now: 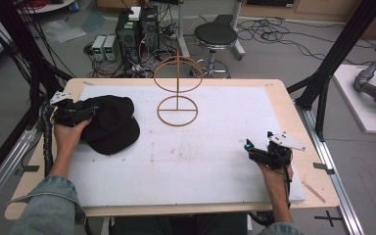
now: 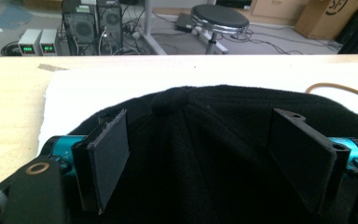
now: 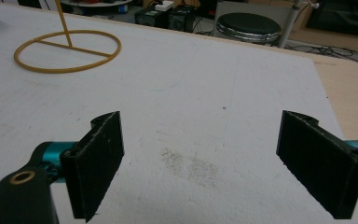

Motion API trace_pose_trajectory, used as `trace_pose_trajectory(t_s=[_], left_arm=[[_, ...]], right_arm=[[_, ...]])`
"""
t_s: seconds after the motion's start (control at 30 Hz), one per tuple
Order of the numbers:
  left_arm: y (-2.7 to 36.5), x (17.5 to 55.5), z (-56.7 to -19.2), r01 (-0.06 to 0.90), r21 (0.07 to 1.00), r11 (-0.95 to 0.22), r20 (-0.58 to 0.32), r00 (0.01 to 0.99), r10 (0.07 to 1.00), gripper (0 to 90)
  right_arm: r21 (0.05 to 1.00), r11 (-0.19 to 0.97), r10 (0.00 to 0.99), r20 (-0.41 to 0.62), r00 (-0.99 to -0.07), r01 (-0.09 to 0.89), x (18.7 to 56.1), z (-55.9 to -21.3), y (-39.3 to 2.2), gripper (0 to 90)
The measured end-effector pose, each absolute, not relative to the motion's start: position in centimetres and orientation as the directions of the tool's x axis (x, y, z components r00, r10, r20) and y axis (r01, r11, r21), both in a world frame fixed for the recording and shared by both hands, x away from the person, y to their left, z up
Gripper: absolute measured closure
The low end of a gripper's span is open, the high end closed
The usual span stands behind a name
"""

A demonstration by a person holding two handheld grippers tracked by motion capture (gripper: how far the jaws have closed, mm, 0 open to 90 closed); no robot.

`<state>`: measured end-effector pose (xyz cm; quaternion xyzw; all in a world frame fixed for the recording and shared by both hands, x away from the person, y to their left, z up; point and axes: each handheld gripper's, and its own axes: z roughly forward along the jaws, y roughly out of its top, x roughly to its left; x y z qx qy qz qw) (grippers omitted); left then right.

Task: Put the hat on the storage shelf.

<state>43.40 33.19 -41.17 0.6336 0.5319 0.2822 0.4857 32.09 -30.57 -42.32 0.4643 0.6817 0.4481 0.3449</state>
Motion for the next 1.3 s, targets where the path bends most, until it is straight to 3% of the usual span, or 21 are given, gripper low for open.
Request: trace_pose_trajectory(t_s=[0.2,0.57,0.7,1.3], left_arm=[[33.1,43.5,-41.4,0.423,0.906,0.02,-0.147,0.269,0.952,30.3],[33.3,43.0,-41.7,0.429,0.903,0.0,-0.116,0.244,0.963,68.0],[33.3,42.8,-41.5,0.43,0.903,0.001,-0.12,0.249,0.961,78.0],[33.1,41.2,-37.7,0.292,0.956,0.032,-0.127,0.314,0.941,83.1]], right_arm=[[0.93,0.163,0.942,-0.049,-0.331,0.329,32.0,-42.3,-30.5,14.6],[0.931,0.163,0.943,-0.05,-0.329,0.327,32.1,-42.3,-30.5,14.6],[0.931,0.163,0.943,-0.049,-0.329,0.327,32.1,-42.3,-30.5,14.7],[0.932,0.16,0.943,-0.047,-0.33,0.325,32.2,-42.3,-30.5,14.7]])
